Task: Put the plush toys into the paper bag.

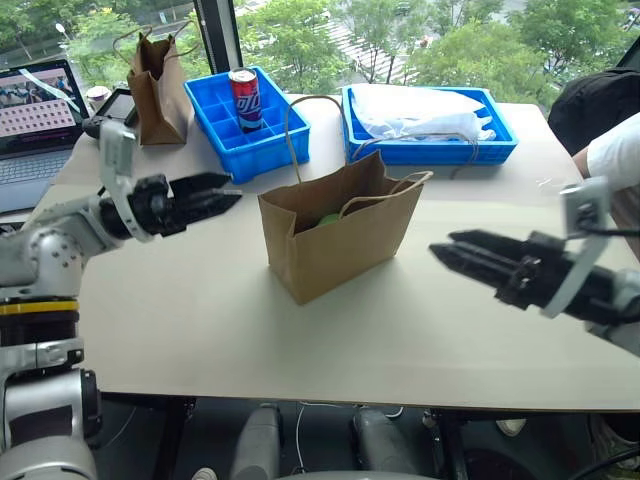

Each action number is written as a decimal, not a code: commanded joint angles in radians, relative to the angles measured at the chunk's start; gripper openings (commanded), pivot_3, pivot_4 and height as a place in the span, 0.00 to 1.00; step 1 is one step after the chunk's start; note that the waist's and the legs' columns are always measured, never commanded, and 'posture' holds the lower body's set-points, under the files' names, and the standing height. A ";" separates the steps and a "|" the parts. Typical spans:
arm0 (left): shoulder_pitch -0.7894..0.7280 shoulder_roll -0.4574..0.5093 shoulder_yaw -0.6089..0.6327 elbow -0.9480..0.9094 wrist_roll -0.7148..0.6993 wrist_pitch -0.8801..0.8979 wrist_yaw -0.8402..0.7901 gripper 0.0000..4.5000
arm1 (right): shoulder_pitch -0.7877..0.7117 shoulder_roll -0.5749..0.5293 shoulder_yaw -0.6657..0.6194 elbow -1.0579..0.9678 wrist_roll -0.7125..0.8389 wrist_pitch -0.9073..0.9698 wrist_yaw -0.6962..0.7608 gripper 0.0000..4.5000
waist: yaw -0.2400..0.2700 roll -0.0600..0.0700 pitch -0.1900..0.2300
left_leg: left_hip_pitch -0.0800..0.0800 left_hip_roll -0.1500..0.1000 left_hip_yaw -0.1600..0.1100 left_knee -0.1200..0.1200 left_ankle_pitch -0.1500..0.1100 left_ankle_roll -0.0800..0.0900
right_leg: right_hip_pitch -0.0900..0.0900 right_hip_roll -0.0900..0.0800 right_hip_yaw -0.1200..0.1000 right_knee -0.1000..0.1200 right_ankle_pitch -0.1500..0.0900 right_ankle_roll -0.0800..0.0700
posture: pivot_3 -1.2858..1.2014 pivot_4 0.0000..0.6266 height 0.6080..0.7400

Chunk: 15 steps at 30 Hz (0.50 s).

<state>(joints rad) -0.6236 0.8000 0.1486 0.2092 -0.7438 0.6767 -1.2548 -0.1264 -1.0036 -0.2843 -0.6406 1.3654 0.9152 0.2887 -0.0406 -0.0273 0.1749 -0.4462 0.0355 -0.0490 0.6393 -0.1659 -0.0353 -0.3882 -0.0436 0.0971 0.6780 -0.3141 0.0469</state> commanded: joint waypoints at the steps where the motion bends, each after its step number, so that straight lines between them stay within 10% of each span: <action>1: 0.000 -0.002 -0.017 -0.036 0.035 -0.077 -0.072 1.00 | -0.081 0.086 0.190 -0.050 -0.248 -0.092 0.033 0.39 | 0.002 0.000 0.000 | 0.000 0.000 0.000 0.000 0.000 0.000 | 0.000 0.000 0.000 0.000 0.000 0.000 | 0.52 0.24 0.75; 6: -0.006 -0.060 -0.032 -0.038 0.058 -0.102 -0.057 1.00 | -0.171 0.235 0.384 -0.004 -0.515 -0.171 0.030 0.02 | 0.004 0.000 0.000 | -0.001 -0.001 0.000 0.000 0.000 0.000 | -0.001 0.000 0.000 0.000 0.000 0.000 | 0.52 0.24 0.75; 15: -0.033 -0.152 -0.063 -0.045 0.097 -0.103 0.003 1.00 | -0.277 0.466 0.493 0.169 -0.792 -0.305 0.043 0.00 | 0.002 -0.001 0.000 | -0.002 -0.001 -0.001 0.000 0.000 0.000 | -0.001 0.000 -0.001 0.002 0.000 0.000 | 0.52 0.24 0.75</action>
<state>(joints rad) -0.6365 0.6477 0.0728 0.2089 -0.6303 0.5722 -1.2480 -0.3848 -0.5566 0.2260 -0.4752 0.6062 0.6558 0.3250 -0.0383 -0.0282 0.1750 -0.4478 0.0349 -0.0500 0.6395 -0.1659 -0.0351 -0.3894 -0.0437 0.0960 0.6802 -0.3143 0.0472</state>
